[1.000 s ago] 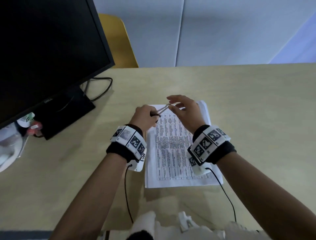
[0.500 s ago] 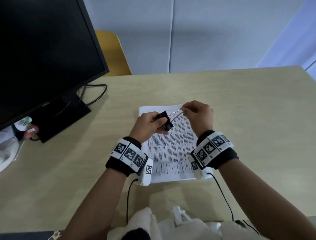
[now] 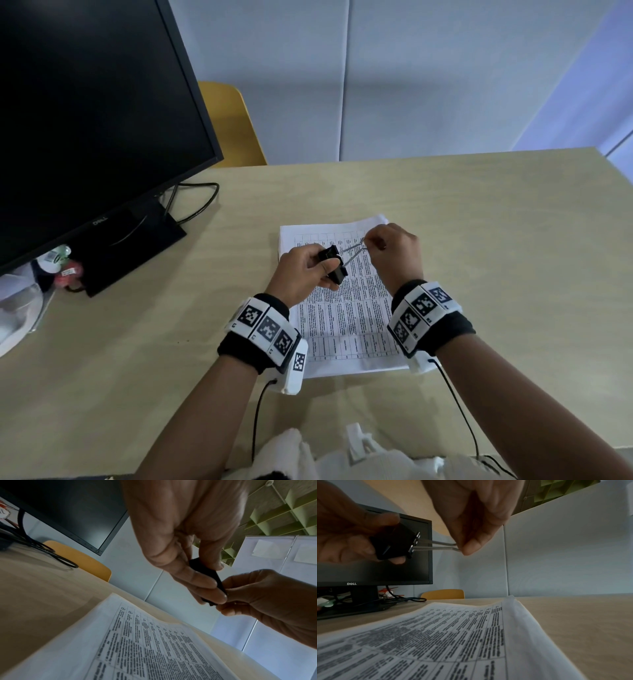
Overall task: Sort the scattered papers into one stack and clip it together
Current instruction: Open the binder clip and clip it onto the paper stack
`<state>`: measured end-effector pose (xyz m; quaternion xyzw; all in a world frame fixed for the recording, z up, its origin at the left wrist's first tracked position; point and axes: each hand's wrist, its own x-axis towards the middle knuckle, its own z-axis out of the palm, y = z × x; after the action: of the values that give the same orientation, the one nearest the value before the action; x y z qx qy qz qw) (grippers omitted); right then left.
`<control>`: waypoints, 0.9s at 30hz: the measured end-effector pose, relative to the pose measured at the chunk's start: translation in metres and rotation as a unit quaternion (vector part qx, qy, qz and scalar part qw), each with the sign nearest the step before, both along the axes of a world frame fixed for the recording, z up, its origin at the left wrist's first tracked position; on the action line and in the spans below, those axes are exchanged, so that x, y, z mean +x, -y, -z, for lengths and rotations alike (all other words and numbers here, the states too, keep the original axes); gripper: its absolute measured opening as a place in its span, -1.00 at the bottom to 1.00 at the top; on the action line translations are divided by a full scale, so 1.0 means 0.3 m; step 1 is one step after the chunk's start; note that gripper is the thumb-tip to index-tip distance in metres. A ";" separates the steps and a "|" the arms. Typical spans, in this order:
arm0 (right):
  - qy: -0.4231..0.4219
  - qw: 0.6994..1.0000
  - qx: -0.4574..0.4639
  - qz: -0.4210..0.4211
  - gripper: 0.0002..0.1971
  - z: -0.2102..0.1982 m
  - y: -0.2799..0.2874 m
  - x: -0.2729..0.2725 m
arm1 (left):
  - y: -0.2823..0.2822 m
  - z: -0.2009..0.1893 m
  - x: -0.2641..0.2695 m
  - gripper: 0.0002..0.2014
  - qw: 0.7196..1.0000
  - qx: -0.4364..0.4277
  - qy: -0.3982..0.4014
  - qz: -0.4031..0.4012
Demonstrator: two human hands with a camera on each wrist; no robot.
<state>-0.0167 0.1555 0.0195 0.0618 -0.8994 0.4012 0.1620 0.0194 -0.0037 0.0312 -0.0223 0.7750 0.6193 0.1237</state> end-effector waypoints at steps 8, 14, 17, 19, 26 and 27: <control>0.134 0.982 0.087 -0.105 -0.96 -0.055 -0.026 -0.025 | 0.006 0.040 -0.001 -0.95 0.999 -0.030 -0.002 -0.032; 0.113 0.991 0.021 -0.076 -0.87 -0.062 -0.021 0.045 | -0.025 0.056 -0.015 -0.93 0.997 -0.031 -0.013 -0.067; 0.081 0.991 -0.042 -0.100 -0.82 -0.055 0.001 0.115 | -0.031 0.061 -0.036 -0.83 0.994 -0.013 -0.010 -0.109; 0.055 0.989 -0.063 -0.126 -0.78 -0.043 0.022 0.160 | -0.030 0.062 -0.046 -0.85 0.993 -0.001 -0.009 -0.117; 0.115 0.983 -0.141 -0.037 -0.69 -0.054 -0.018 0.075 | 0.007 0.007 -0.040 -0.90 0.995 0.091 0.029 -0.009; 0.123 0.980 -0.150 -0.029 -0.61 -0.060 -0.025 0.052 | 0.009 -0.003 -0.038 -0.89 0.995 0.090 0.035 0.017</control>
<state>-0.0012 0.1631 0.0375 0.0124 -0.8397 0.5410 0.0456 0.0080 -0.0065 0.0321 -0.0191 0.7114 0.6834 0.1628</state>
